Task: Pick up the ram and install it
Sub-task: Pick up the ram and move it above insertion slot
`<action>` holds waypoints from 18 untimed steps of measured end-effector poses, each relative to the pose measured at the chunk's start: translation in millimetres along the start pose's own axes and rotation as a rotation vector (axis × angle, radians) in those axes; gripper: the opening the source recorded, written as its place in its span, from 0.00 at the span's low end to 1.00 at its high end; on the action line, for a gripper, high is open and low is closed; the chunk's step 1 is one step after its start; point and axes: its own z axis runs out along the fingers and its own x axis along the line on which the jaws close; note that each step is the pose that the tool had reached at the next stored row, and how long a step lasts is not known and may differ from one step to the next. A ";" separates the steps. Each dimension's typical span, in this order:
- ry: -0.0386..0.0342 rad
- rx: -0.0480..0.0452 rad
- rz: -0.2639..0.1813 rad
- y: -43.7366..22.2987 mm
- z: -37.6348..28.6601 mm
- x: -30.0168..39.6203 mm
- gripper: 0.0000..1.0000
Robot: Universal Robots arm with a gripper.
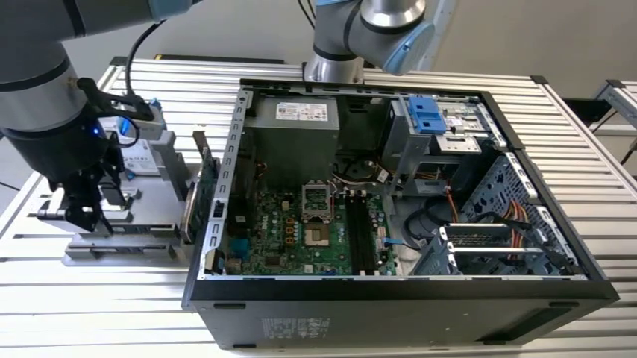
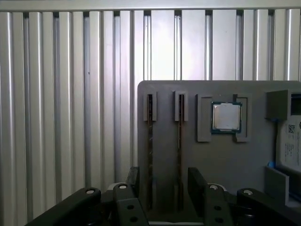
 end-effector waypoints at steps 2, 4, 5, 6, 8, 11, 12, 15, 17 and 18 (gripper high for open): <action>0.0000 0.0000 0.000 -0.1 1.6 0.4 1.00; 0.0001 -0.0001 0.000 -0.2 3.2 1.0 1.00; 0.0000 -0.0001 0.000 -0.2 4.0 1.6 1.00; 0.0000 0.0000 0.000 -0.3 4.7 2.2 1.00; 0.0000 0.0001 0.000 -0.3 6.2 3.6 1.00; -0.0001 0.0000 0.000 -0.4 8.4 5.7 1.00; 0.0000 0.0000 0.000 -0.4 9.3 6.5 1.00; 0.0000 0.0001 0.000 -0.6 11.6 8.8 1.00; -0.0001 0.0002 0.000 -0.6 13.3 9.7 1.00; -0.0001 0.0001 0.000 -0.6 14.2 9.9 1.00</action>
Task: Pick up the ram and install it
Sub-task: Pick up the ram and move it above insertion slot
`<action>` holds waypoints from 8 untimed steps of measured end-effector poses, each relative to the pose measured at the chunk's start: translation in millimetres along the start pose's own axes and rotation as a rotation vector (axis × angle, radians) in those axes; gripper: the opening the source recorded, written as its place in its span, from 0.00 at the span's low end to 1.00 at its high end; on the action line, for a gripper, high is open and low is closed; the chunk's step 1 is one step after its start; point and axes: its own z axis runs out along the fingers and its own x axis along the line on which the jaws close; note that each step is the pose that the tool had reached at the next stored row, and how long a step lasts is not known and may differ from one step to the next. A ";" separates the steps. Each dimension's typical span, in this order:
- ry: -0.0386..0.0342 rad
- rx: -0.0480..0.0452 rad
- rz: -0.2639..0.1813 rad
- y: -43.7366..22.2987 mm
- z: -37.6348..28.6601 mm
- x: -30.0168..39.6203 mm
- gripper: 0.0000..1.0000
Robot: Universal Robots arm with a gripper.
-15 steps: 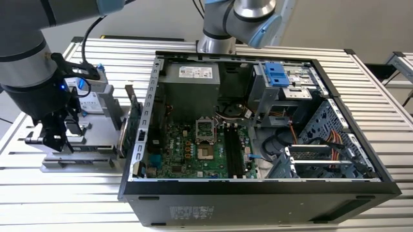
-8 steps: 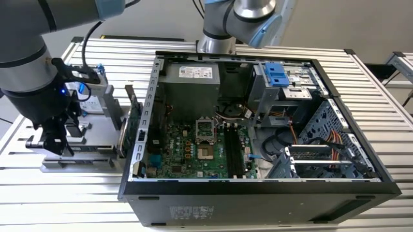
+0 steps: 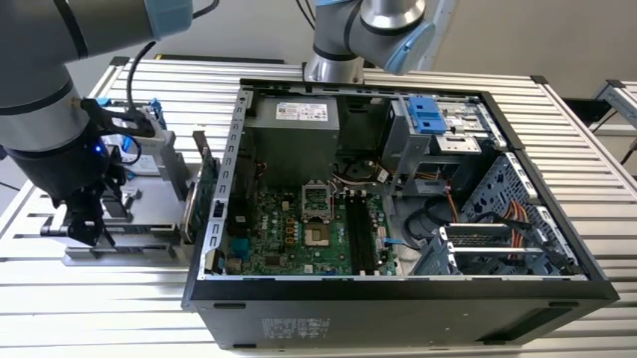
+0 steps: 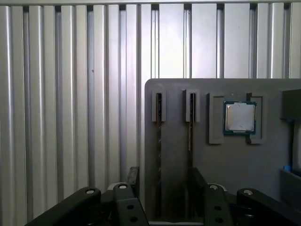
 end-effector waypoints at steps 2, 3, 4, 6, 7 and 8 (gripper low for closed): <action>0.0001 -0.0001 0.000 -0.1 1.9 0.0 1.00; 0.0001 -0.0001 0.000 -0.2 2.9 0.1 1.00; 0.0001 -0.0001 0.000 -0.2 3.7 0.0 1.00; 0.0001 -0.0001 0.000 -0.2 5.3 0.0 1.00; 0.0001 -0.0001 0.000 -0.2 6.1 0.0 1.00; 0.0001 -0.0001 0.000 -0.3 7.0 0.0 1.00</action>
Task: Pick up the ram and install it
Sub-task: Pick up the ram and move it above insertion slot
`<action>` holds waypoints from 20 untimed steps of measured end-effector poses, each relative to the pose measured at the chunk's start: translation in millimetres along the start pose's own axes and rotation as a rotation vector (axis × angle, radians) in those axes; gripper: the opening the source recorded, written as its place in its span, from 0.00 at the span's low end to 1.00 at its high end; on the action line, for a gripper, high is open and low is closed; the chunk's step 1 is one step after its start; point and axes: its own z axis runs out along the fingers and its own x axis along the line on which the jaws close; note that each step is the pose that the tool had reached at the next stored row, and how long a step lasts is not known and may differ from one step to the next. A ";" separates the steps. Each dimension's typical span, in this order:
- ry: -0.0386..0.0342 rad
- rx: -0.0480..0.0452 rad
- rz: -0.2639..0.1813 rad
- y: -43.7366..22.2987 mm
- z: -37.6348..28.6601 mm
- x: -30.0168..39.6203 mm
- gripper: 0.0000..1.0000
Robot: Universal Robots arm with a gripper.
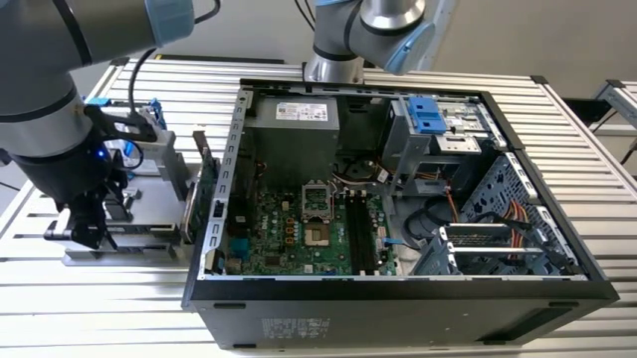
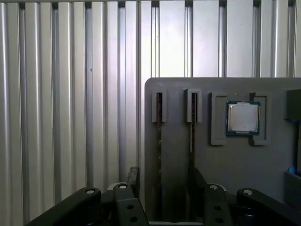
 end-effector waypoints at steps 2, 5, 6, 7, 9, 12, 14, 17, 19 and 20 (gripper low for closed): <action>0.0000 -0.0001 0.000 0.0 1.4 0.0 1.00; 0.0000 -0.0001 0.000 -0.1 4.2 0.0 1.00; 0.0000 -0.0005 0.000 -0.2 5.3 -0.1 1.00; 0.0000 -0.0009 0.000 -0.2 6.6 -0.1 1.00; 0.0004 -0.0022 0.003 -0.4 9.2 -0.2 1.00; 0.0003 -0.0026 0.008 -0.5 12.9 -0.2 1.00; 0.0001 -0.0028 0.010 -0.6 15.1 -0.3 1.00; 0.0000 -0.0028 0.011 -0.8 19.2 -0.4 1.00; 0.0000 -0.0028 0.012 -0.9 21.9 -0.5 1.00; 0.0000 -0.0028 0.012 -1.0 22.9 -0.5 1.00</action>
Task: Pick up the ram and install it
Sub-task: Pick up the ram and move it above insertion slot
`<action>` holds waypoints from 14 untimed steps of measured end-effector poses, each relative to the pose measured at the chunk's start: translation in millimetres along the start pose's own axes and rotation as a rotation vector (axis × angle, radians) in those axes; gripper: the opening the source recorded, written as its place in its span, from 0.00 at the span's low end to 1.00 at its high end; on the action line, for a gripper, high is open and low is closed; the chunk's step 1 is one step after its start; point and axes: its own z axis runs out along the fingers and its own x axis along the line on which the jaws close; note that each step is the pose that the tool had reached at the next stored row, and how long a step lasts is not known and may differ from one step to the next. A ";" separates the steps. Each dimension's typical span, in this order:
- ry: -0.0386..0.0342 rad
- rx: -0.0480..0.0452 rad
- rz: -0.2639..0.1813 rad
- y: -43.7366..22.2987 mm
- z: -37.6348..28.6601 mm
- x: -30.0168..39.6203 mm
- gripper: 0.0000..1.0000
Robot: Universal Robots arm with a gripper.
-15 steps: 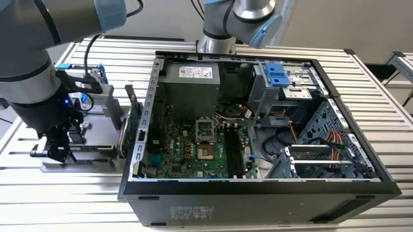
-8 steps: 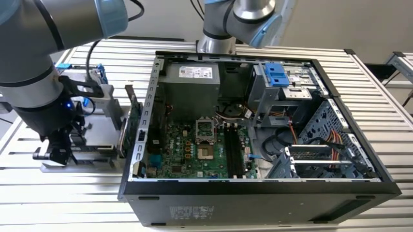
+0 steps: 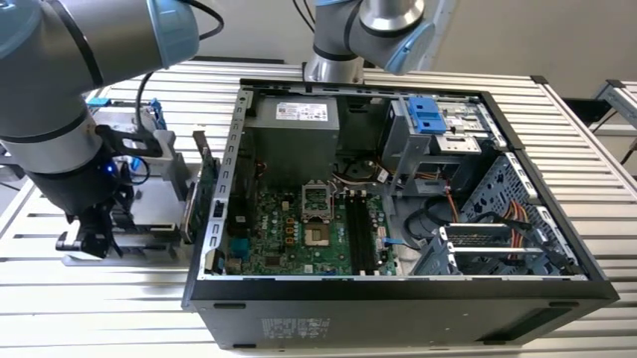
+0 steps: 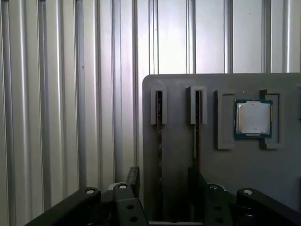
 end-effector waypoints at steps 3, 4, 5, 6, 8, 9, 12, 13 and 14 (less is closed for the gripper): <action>0.0001 -0.0004 0.001 -0.2 2.4 0.5 1.00; 0.0001 -0.0005 0.001 -0.2 3.1 1.0 1.00; 0.0000 -0.0006 0.001 -0.2 3.8 1.6 1.00; 0.0000 -0.0008 0.002 -0.2 4.4 2.4 1.00; 0.0000 -0.0010 0.002 -0.3 5.7 3.9 1.00; 0.0000 -0.0011 0.003 -0.3 6.4 4.7 1.00; -0.0002 -0.0011 0.006 -0.5 9.1 6.1 1.00; -0.0003 -0.0011 0.007 -0.5 9.9 6.4 1.00; -0.0003 -0.0012 0.008 -0.5 10.7 6.6 1.00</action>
